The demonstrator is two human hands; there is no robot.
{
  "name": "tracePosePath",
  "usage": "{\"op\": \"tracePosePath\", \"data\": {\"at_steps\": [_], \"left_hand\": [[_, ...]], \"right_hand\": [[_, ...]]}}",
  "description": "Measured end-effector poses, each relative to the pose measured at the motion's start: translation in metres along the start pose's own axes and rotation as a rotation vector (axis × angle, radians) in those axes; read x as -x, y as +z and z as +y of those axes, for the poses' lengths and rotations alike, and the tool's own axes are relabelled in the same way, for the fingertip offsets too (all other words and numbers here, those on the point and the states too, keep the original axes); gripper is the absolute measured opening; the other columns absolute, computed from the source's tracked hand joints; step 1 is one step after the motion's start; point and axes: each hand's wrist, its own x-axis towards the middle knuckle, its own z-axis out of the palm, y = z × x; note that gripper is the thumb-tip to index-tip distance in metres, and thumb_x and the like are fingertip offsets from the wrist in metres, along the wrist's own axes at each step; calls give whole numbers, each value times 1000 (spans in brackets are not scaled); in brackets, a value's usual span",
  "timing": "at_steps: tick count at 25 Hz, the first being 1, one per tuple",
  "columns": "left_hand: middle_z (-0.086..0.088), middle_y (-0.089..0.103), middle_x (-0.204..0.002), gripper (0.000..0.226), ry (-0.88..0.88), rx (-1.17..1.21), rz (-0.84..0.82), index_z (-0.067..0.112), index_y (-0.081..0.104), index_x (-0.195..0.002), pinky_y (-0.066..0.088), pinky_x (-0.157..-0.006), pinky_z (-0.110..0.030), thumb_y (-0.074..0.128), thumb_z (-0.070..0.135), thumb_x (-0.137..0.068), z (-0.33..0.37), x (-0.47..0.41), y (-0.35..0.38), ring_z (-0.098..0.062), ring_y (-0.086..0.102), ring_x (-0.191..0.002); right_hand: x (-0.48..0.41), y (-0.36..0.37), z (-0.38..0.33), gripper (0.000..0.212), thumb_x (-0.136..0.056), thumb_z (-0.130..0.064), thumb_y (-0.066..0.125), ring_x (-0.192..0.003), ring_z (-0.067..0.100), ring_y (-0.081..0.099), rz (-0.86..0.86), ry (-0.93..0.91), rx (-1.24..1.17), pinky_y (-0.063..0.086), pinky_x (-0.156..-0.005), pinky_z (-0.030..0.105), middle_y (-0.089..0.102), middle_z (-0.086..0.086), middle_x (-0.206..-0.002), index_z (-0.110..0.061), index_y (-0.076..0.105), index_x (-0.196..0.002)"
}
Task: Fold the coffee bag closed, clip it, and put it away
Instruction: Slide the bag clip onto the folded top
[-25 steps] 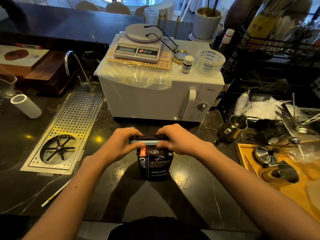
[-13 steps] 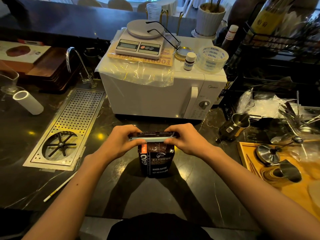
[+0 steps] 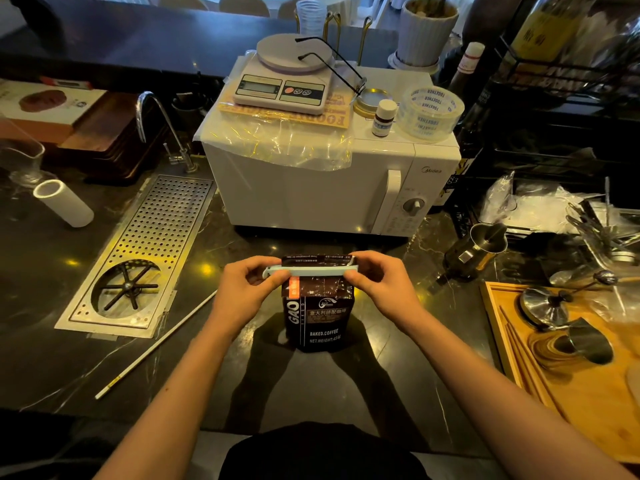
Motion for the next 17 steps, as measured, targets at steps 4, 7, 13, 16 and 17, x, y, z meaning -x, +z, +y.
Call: {"op": "tracePosePath", "data": {"at_steps": [4,7,13,16,17], "left_hand": [[2,73,-93,13,-189,340,71,22,71,-92,57,-81,-31,69,13,-84,-7,9,20,-13,71,-91],[3,73,-91,12,-174,391,77,19,71,-94,57,-78,-29,65,11,-86,-11,14,22,-10,71,-89],[-4,75,-94,22,-170,427,-82,13,70,-99,58,-72,-24,73,17,-78,-1,8,28,-16,73,-88],[-8,76,-88,28,-200,489,-46,11,71,-92,59,-73,-33,77,24,-68,5,6,34,-23,74,-83],[-9,76,-88,28,-197,494,-34,12,71,-90,59,-75,-36,77,25,-66,3,5,35,-25,74,-84]], "right_hand": [[11,23,9,14,-92,-15,64,-96,21,71,149,122,-186,59,-81,34,75,4,-97,-13,72,-103],[14,23,10,14,-91,-16,65,-98,19,71,126,120,-221,59,-80,30,75,3,-98,-12,71,-103],[9,22,-3,23,-87,-13,70,-99,18,71,-14,75,-273,59,-82,29,74,7,-103,-10,68,-109],[5,31,-9,16,-85,-8,71,-90,18,71,61,63,-222,60,-77,29,73,7,-95,-10,69,-101],[4,32,-9,15,-85,-7,72,-88,18,71,82,64,-212,60,-76,30,73,7,-93,-11,70,-99]]}}
